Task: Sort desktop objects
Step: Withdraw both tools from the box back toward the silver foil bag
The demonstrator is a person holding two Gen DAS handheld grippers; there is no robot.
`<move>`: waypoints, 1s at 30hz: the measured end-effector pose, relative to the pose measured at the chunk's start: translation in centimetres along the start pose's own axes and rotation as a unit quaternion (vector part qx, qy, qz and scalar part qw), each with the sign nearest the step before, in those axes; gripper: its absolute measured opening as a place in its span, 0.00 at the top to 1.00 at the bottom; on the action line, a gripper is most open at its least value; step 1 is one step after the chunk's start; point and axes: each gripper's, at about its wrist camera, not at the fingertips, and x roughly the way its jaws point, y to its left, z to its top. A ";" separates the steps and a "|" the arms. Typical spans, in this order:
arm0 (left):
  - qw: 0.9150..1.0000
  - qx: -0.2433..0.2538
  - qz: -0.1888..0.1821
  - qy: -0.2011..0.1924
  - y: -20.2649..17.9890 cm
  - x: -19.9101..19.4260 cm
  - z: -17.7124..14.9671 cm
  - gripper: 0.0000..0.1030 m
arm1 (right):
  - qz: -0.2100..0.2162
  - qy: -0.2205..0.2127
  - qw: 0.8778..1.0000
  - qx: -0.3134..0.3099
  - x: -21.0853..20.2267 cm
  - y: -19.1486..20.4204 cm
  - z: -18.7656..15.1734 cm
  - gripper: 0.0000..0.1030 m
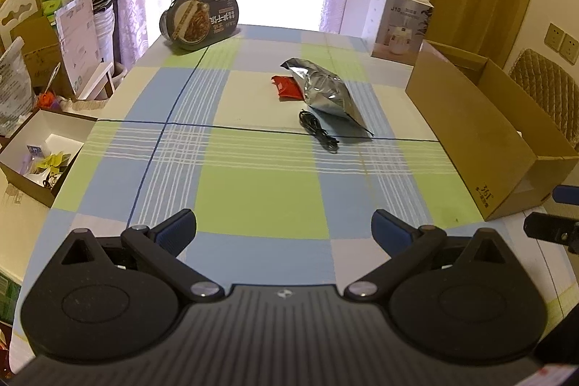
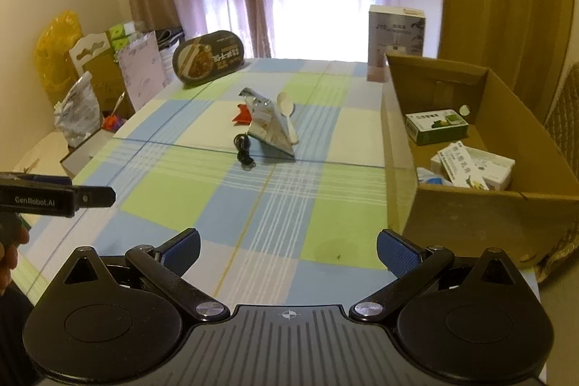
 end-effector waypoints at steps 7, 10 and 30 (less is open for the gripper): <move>1.000 0.002 0.002 0.002 0.7 1.2 1.0 0.02 | 0.006 -0.003 0.999 -0.033 2.3 0.9 1.5 0.02; 1.000 0.005 0.004 0.003 0.9 2.0 1.6 0.02 | 0.011 -0.003 0.999 -0.046 3.6 1.2 2.1 0.02; 0.999 0.044 0.002 0.028 0.8 12.4 6.0 0.02 | -0.006 0.013 0.991 -0.132 16.7 0.1 6.0 0.17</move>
